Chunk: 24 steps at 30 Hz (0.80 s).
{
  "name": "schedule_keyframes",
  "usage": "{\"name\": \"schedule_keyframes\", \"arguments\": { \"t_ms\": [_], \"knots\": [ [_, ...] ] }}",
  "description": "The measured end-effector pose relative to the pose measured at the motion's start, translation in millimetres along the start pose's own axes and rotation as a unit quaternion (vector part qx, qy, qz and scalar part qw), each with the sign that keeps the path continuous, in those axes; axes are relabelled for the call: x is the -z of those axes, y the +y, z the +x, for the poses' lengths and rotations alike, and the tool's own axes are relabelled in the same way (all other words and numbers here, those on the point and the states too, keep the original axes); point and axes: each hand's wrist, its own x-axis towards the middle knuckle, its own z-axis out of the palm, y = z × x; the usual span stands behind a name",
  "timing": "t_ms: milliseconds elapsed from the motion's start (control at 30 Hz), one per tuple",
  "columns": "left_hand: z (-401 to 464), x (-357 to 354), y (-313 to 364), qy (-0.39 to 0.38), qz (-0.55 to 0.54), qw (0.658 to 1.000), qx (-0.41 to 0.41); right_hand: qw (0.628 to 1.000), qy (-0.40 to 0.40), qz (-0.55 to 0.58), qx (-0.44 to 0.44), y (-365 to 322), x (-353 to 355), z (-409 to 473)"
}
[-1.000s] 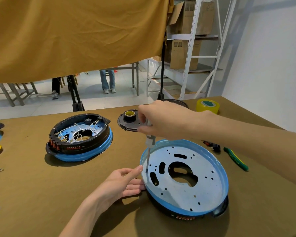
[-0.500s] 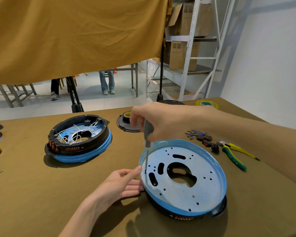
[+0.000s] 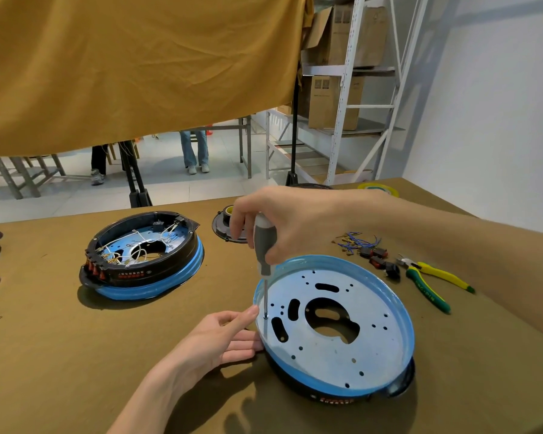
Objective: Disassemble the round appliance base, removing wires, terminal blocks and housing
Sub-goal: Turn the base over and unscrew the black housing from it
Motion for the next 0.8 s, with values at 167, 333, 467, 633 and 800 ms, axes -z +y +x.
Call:
{"name": "schedule_keyframes", "arguments": {
  "t_ms": [167,333,467,633,800],
  "knots": [
    [0,1,-2,-0.004,0.012,1.000,-0.004,0.963,0.117,-0.242,-0.032,-5,-14,7],
    [1,2,-2,-0.004,0.015,1.000,-0.006,0.994,0.012,-0.109,-0.015,-5,2,4],
    [0,1,-2,0.000,0.016,1.000,-0.012,0.994,0.001,-0.111,-0.026,-5,1,2],
    [-1,1,-2,0.001,0.020,1.000,-0.008,0.962,0.104,-0.247,-0.058,3,-7,9],
    [1,3,-3,-0.004,0.016,1.000,-0.002,0.999,0.012,-0.031,-0.001,5,0,3]
  ]
}}
